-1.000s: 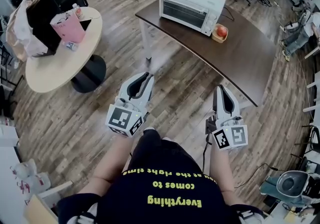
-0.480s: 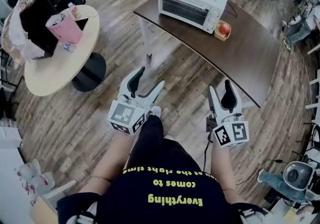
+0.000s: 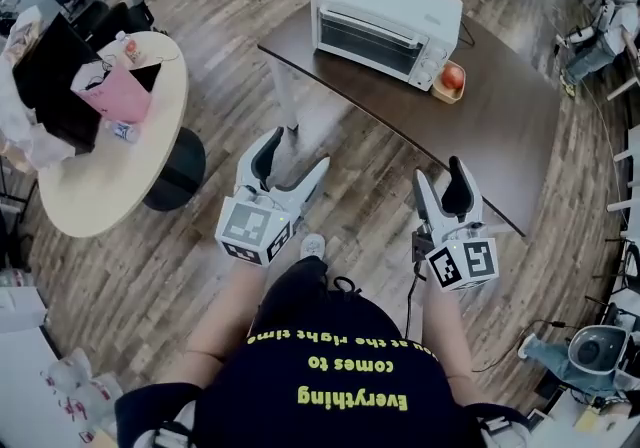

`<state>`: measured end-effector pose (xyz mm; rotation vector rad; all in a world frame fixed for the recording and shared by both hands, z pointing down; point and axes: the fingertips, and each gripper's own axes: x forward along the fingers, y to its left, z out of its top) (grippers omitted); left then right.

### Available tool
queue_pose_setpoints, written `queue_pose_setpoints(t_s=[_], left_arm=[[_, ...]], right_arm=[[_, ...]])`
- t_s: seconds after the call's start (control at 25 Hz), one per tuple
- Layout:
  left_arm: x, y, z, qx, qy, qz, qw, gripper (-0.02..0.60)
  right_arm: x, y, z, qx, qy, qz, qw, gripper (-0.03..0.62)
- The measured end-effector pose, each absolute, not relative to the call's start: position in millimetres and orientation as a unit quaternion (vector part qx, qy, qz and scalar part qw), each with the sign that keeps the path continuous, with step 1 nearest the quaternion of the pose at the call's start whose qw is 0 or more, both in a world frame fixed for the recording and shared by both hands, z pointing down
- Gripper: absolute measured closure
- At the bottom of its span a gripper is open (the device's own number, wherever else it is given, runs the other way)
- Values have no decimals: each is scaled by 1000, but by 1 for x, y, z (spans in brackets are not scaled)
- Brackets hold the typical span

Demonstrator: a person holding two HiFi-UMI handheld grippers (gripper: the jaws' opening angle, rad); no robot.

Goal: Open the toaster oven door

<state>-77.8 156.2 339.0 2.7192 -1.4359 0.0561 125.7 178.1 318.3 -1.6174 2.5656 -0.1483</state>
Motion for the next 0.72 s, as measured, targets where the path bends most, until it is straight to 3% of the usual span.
queue_pose_setpoints(t_s=[0.72], left_arm=[[-112, 23, 354, 893, -446, 12, 56, 228]], right_arm=[[87, 64, 341, -555, 827, -75, 40, 296]])
